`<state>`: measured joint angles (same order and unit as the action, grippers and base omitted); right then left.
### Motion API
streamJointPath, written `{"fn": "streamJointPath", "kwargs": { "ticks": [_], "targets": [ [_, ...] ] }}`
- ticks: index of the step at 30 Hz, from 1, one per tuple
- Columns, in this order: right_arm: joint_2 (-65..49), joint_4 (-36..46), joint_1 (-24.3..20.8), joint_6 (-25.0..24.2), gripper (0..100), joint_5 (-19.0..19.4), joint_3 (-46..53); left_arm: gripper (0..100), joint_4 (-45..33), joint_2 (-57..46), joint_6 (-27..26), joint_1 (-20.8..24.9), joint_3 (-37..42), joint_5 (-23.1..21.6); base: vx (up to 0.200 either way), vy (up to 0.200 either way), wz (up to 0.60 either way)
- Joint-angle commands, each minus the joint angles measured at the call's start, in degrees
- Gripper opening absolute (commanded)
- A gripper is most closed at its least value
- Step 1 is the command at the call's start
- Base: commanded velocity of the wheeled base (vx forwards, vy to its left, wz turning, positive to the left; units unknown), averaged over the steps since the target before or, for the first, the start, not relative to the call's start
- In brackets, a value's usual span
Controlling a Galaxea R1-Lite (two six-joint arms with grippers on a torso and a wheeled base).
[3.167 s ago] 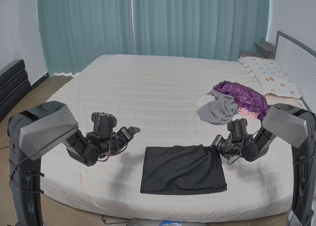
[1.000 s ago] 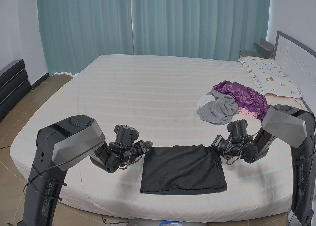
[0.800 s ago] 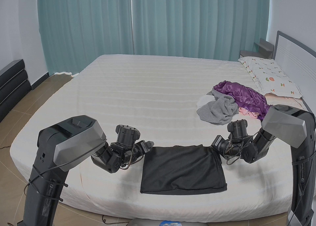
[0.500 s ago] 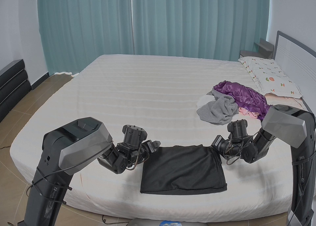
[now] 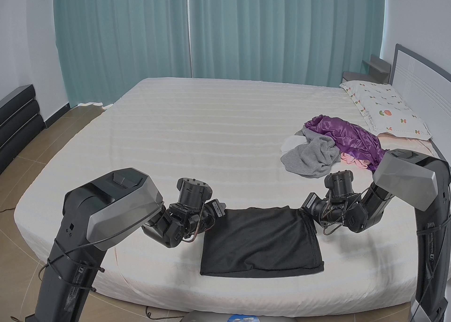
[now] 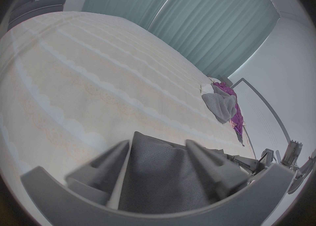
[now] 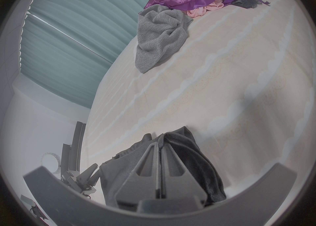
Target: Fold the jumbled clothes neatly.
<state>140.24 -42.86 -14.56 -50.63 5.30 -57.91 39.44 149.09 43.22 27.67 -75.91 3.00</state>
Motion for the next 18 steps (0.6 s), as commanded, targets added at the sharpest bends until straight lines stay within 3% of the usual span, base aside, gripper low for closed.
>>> {"fn": "streamJointPath", "kwargs": {
  "ticks": [1, 18],
  "targets": [
    [0.03, -0.03, -0.03, 0.00, 0, -0.03, -0.01, 0, 0.03, 0.06, 0.03, 0.01, -0.03, 0.08, 0.000, 0.000, 0.00],
    [0.12, -0.91, 0.41, 0.27, 0, -0.64, -0.19, 0, 0.47, -0.29, 0.64, -0.87, 0.59, 6.76, 0.000, 0.000, 0.00]
  ]
}}
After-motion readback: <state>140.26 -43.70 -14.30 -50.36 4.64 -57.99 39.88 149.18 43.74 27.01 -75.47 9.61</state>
